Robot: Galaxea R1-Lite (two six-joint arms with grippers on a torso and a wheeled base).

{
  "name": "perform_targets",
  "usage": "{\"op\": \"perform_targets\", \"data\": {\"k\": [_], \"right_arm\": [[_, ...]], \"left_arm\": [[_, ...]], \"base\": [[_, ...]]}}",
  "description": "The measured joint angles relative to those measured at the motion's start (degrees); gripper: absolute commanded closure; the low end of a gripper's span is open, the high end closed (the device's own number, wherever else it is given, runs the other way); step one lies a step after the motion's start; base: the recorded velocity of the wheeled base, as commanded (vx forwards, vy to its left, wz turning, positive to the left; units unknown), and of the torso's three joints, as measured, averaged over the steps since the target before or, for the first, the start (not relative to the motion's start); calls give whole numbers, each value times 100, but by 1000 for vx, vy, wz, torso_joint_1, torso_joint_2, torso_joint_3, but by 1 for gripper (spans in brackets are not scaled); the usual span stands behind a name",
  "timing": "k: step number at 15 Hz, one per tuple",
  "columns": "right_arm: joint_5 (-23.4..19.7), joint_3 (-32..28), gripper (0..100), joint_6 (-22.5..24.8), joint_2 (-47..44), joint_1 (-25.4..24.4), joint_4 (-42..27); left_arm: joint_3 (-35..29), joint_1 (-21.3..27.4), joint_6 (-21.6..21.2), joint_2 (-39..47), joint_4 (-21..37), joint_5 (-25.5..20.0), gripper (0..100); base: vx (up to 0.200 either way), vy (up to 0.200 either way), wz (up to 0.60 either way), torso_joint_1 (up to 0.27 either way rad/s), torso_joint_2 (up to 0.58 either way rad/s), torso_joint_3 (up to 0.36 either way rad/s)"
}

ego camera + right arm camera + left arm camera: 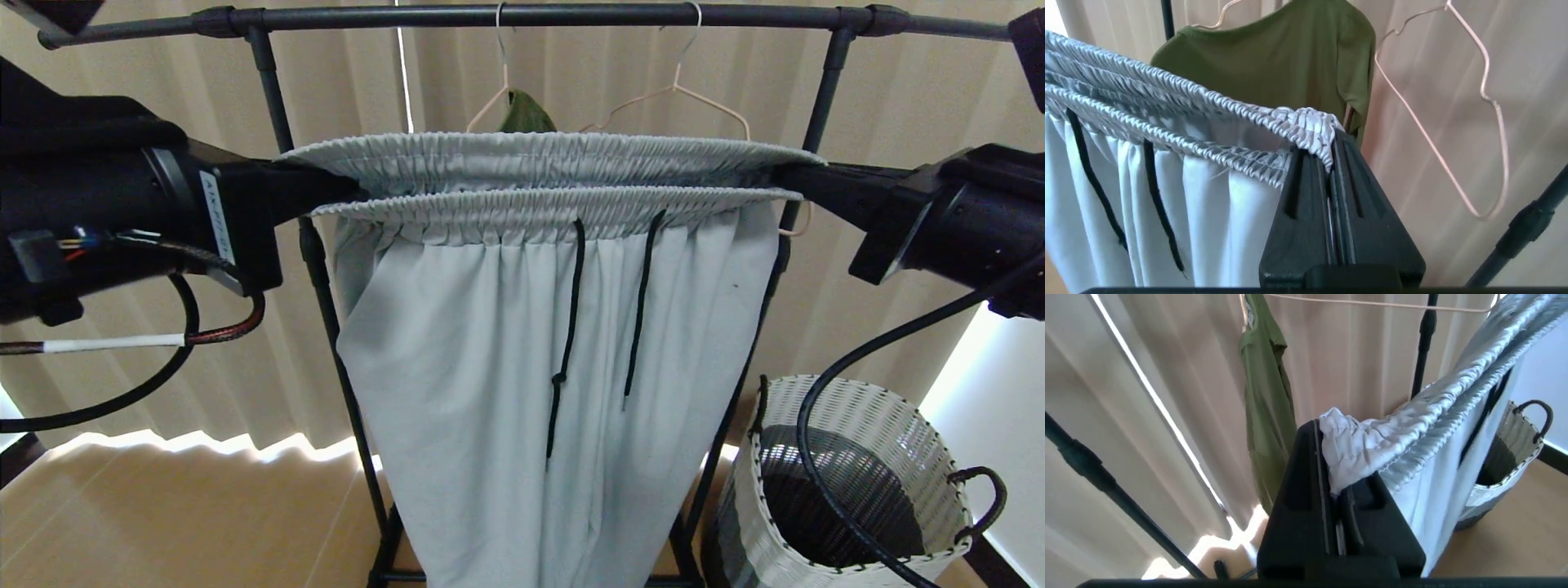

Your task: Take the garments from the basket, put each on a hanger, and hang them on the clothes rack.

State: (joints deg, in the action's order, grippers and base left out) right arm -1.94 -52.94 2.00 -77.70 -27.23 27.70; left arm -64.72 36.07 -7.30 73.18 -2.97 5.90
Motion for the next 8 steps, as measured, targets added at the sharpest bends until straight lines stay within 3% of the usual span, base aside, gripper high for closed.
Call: {"op": "perform_targets", "data": {"k": [7, 8], "right_arm": [[0, -774, 100, -15, -711, 32, 24], [2, -866, 100, -15, -807, 37, 24]], "left_arm": [[505, 389, -156, -588, 18, -66, 100], [562, 422, -227, -656, 18, -262, 100]], "base": [[0, 0, 0, 0, 0, 0], [0, 0, 0, 0, 0, 0]]}}
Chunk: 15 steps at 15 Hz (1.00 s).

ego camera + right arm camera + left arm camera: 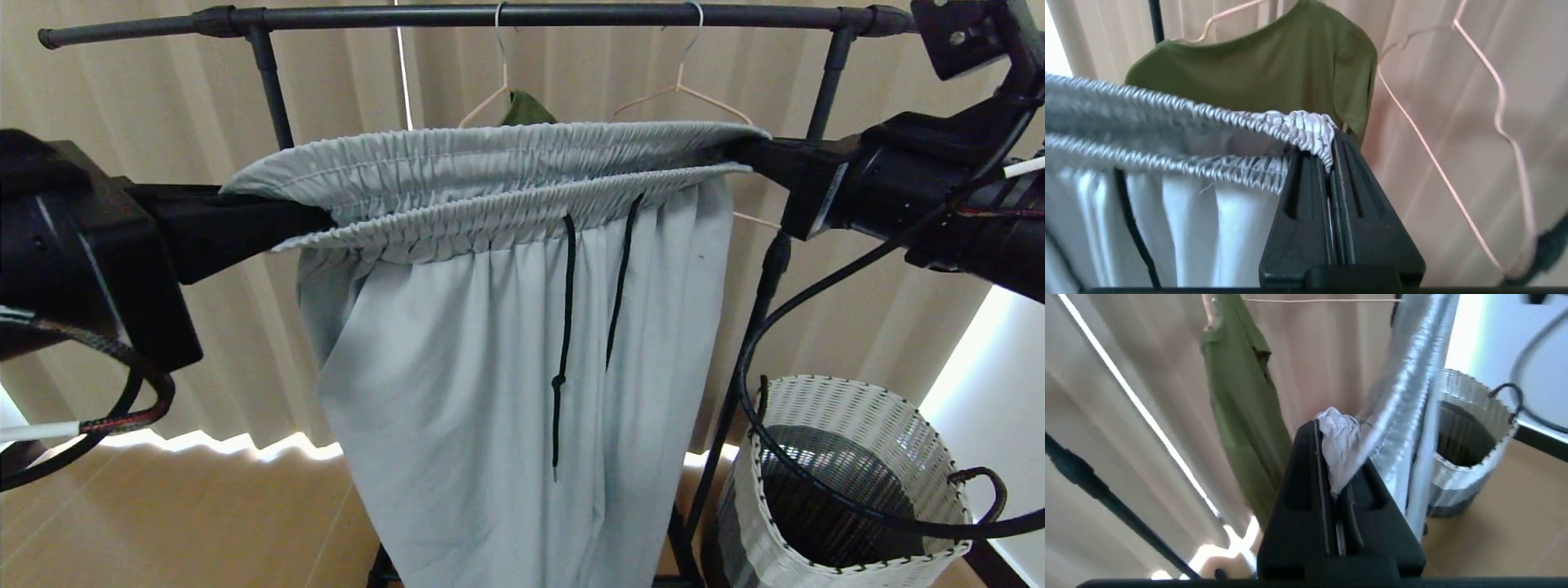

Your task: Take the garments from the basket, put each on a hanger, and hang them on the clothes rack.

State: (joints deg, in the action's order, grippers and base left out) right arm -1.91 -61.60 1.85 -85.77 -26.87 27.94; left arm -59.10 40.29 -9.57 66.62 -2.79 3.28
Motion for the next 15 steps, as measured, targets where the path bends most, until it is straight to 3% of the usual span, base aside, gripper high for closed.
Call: {"op": "perform_targets", "data": {"k": [2, 6, 15], "right_arm": [[-2, -279, 100, 0, -265, 2, 72], [-2, -585, 100, 13, -745, -5, 477], [69, -571, 100, 28, -1018, -26, 496]], "left_arm": [[141, 30, -244, -188, 1, -472, 100], [445, 161, -334, -452, -11, -711, 100], [561, 328, -338, -588, -16, -744, 100]], "base": [[0, 0, 0, 0, 0, 0], [0, 0, 0, 0, 0, 0], [0, 0, 0, 0, 0, 0]]}}
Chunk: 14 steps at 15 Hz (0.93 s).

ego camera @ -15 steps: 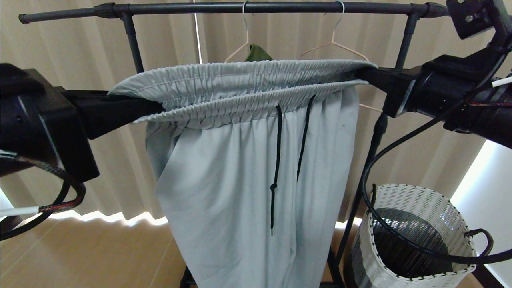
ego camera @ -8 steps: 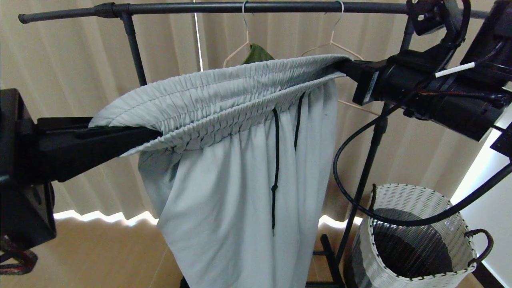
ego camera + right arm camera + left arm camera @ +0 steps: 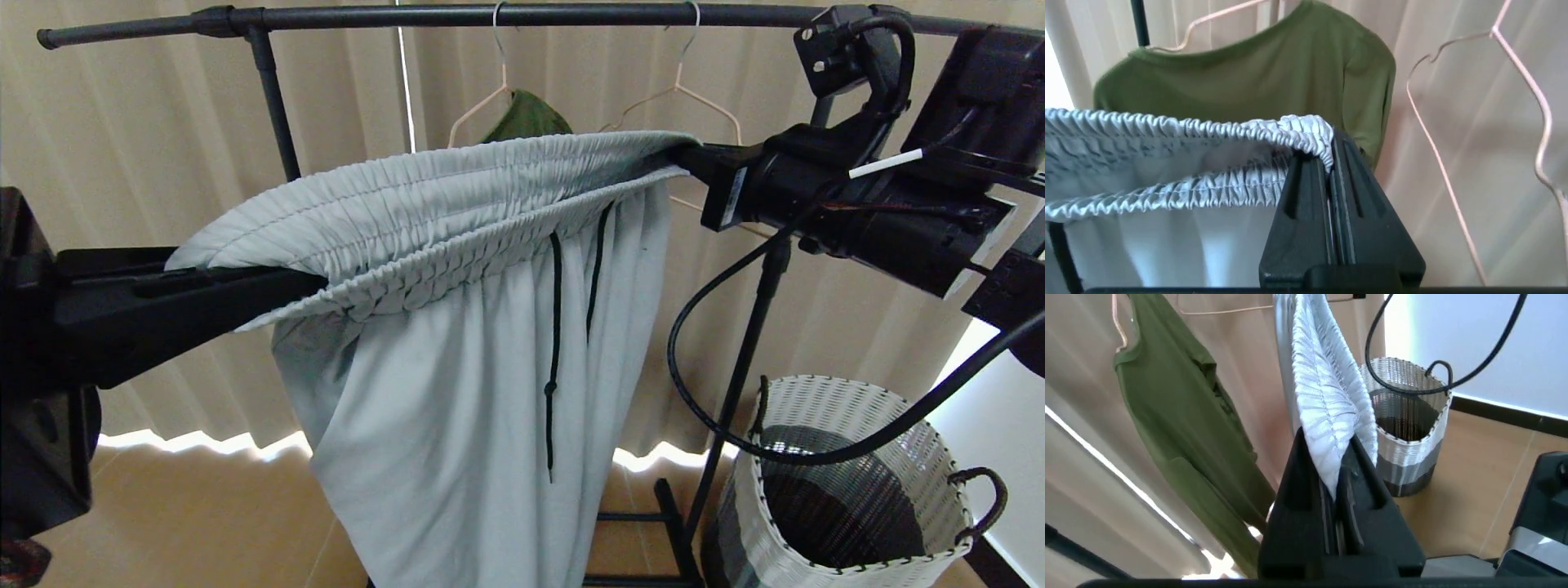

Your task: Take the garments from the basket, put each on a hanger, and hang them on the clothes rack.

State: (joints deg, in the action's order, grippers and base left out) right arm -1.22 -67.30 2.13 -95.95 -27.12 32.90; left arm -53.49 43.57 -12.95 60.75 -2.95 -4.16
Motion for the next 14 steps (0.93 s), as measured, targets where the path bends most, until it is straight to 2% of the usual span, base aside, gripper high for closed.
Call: {"op": "perform_targets", "data": {"k": [4, 9, 14], "right_arm": [[190, 94, 100, 24, 48, -60, -4], [280, 510, 100, 266, 535, -71, -72], [280, 894, 100, 276, 1070, -57, -138]], "left_arm": [[-89, -112, 11, 13, -30, 22, 100], [-511, -1025, 20, 430, -183, 72, 100], [-957, -1389, 63, 1324, -897, 645, 100]], "base": [[0, 0, 0, 0, 0, 0], [0, 0, 0, 0, 0, 0], [0, 0, 0, 0, 0, 0]]}}
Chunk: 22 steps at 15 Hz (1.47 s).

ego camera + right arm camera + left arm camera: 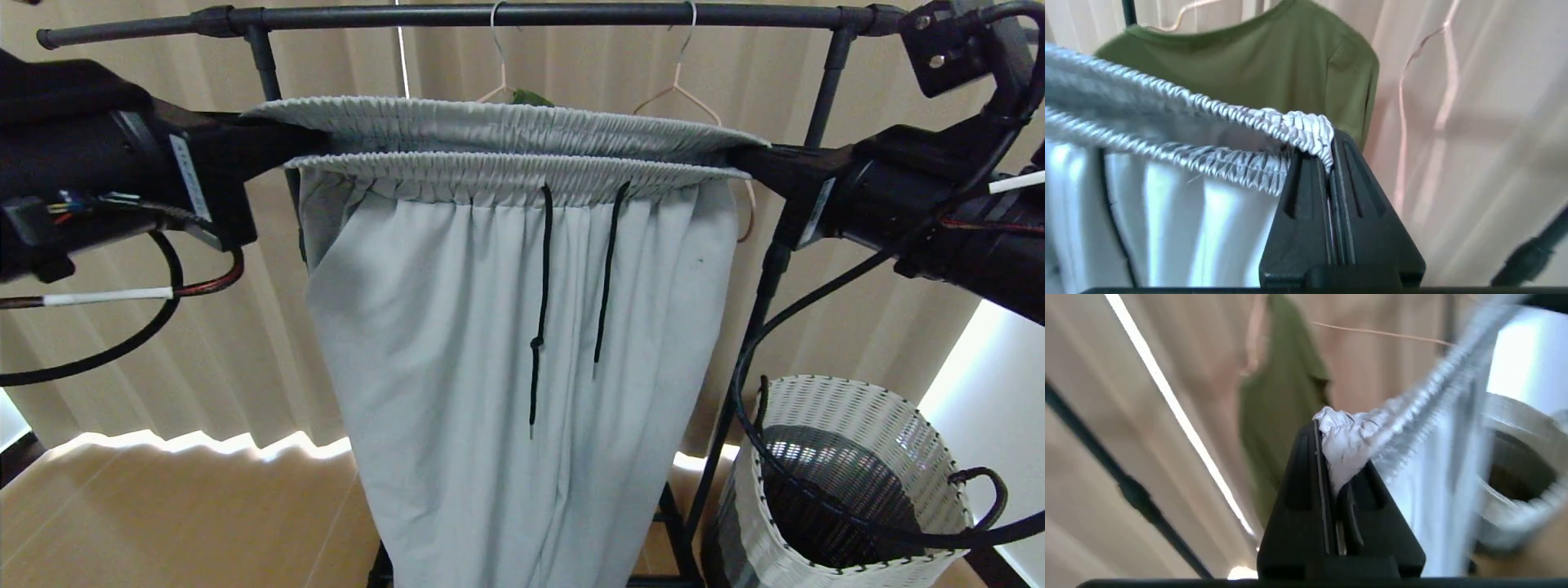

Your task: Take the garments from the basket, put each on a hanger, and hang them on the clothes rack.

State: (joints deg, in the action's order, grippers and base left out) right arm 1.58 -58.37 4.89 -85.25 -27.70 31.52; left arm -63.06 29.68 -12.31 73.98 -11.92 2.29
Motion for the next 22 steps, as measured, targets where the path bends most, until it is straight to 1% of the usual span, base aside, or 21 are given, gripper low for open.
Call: {"op": "perform_targets", "data": {"k": [4, 7, 11, 14, 16, 20, 22], "right_arm": [[-2, 390, 100, 0, 344, 5, -63], [-4, 507, 100, 0, 463, 5, -51], [-6, 669, 100, 0, 556, 5, -38], [-9, 718, 100, -5, 584, 2, -33], [-9, 766, 100, -7, 592, 5, -30], [-13, 781, 100, -7, 590, 2, -16], [-15, 783, 100, -7, 590, 2, -16]], "left_arm": [[-111, -20, 2, 449, -52, 52, 100], [-226, -22, 5, 600, -61, 105, 100], [-229, -4, -5, 724, -369, 107, 100], [-162, -11, -6, 772, -389, 110, 100], [2, -15, -41, 777, -393, 110, 100], [41, -22, -29, 798, -756, 116, 100], [41, -24, -27, 805, -764, 118, 100]], "base": [[0, 0, 0, 0, 0, 0], [0, 0, 0, 0, 0, 0], [0, 0, 0, 0, 0, 0], [0, 0, 0, 0, 0, 0], [0, 0, 0, 0, 0, 0], [0, 0, 0, 0, 0, 0], [0, 0, 0, 0, 0, 0]]}}
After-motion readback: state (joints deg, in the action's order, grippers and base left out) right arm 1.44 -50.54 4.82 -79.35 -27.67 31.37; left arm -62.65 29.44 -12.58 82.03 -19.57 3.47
